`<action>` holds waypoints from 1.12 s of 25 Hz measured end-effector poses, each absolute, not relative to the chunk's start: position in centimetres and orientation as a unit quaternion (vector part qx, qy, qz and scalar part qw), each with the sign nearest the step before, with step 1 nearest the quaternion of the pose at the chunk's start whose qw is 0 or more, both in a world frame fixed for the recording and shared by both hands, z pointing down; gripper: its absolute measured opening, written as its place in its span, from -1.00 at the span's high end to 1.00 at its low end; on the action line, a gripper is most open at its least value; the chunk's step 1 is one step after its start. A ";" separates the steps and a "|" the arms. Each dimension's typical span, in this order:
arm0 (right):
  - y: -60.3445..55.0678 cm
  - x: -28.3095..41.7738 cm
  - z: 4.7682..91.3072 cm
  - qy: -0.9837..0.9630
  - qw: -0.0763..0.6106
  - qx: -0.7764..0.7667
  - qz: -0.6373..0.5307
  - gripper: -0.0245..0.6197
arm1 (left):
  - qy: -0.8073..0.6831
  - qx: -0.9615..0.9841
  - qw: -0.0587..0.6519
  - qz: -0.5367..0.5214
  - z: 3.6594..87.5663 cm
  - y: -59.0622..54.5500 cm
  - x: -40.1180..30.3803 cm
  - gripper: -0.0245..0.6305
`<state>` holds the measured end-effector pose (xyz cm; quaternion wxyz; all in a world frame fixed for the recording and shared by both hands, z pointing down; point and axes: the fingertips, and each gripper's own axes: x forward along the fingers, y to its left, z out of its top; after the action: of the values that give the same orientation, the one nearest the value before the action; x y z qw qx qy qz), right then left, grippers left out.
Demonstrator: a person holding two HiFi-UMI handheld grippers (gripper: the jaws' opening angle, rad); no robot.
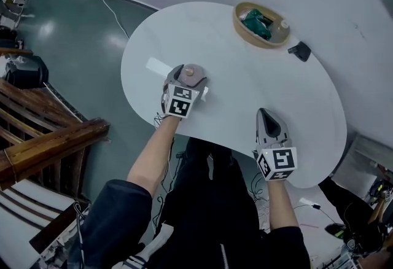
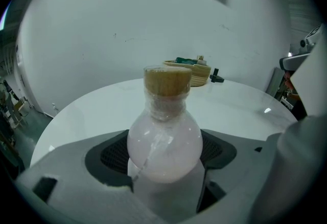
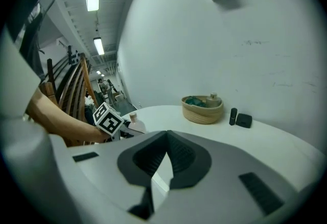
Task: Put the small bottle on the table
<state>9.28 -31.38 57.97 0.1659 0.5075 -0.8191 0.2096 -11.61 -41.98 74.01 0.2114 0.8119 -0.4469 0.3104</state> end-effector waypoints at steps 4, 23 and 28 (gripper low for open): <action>-31.3 9.3 57.4 -0.827 0.180 0.498 0.189 0.91 | -0.446 0.813 0.213 0.309 74.3 -42.3 -11.2 -0.29; -29.9 10.9 58.2 -0.810 0.214 0.512 0.188 0.92 | -0.447 0.811 0.202 0.318 75.6 -41.5 -11.0 -0.30; -29.7 11.4 56.7 -0.804 0.195 0.534 0.172 0.91 | -0.458 0.815 0.189 0.299 72.7 -40.3 -11.8 -0.29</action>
<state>11.39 -29.66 56.70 0.1955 0.5339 -0.8045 0.1717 -11.85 -40.31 72.73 0.1886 0.8154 -0.4584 0.2992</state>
